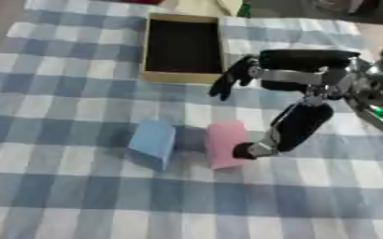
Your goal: Pick up objects on the table and place them in the box.
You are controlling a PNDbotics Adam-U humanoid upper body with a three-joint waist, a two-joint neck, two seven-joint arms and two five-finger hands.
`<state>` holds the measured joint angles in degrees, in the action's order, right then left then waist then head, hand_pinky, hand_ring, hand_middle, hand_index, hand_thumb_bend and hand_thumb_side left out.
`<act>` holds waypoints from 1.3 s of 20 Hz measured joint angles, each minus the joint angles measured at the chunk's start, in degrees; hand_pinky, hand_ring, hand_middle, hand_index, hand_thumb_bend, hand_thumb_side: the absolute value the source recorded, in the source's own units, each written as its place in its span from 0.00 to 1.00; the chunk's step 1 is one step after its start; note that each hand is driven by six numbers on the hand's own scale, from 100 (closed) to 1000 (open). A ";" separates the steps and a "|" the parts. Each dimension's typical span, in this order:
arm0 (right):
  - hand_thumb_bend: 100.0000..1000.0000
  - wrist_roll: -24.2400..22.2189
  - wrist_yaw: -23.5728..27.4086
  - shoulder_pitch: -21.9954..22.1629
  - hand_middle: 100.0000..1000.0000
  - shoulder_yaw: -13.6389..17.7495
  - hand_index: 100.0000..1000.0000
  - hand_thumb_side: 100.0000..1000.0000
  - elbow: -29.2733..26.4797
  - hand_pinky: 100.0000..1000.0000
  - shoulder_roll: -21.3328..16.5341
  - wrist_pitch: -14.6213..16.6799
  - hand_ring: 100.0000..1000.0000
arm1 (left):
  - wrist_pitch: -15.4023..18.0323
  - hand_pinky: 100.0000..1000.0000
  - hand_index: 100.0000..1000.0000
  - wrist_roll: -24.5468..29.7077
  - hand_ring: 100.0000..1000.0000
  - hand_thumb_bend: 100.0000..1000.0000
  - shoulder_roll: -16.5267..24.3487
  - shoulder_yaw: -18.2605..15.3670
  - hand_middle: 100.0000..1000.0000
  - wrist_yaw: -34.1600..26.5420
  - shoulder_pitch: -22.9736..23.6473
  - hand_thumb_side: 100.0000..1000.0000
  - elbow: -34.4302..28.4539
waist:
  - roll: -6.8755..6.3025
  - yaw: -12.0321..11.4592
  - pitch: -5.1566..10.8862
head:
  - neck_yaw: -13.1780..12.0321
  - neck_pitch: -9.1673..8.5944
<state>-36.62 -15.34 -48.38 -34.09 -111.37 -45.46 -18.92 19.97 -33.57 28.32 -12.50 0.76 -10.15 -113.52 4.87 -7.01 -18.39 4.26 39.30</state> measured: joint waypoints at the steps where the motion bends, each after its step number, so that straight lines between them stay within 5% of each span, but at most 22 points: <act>1: 0.46 -0.08 -0.30 0.08 0.71 -0.17 0.86 0.24 0.50 0.84 0.29 0.10 0.89 | 0.02 0.67 0.87 0.02 0.59 0.00 0.00 0.00 0.58 -0.01 0.00 0.89 0.00 | -0.04 -0.01 -0.06 | 0.01 0.00; 13: 0.46 2.72 -7.12 1.87 0.73 -0.20 0.86 0.27 7.56 0.85 2.41 4.13 0.90 | -0.10 0.67 0.87 0.23 0.58 0.00 -0.07 0.29 0.58 -0.21 -0.05 0.90 0.00 | -0.17 -0.13 -0.69 | 0.02 -0.03; 26: 0.42 1.88 -5.11 2.59 0.71 0.57 0.86 0.31 7.04 0.85 2.34 5.29 0.90 | -0.22 0.67 0.86 0.30 0.58 0.00 -0.10 0.29 0.58 -0.22 -0.17 0.90 0.00 | -0.22 -0.07 -0.97 | 0.00 -0.03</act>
<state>-34.74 -20.46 -45.79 -33.52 -104.33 -43.12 -13.63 19.75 -33.27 28.23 -12.21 0.53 -10.32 -113.52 4.64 -7.08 -19.36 4.26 39.27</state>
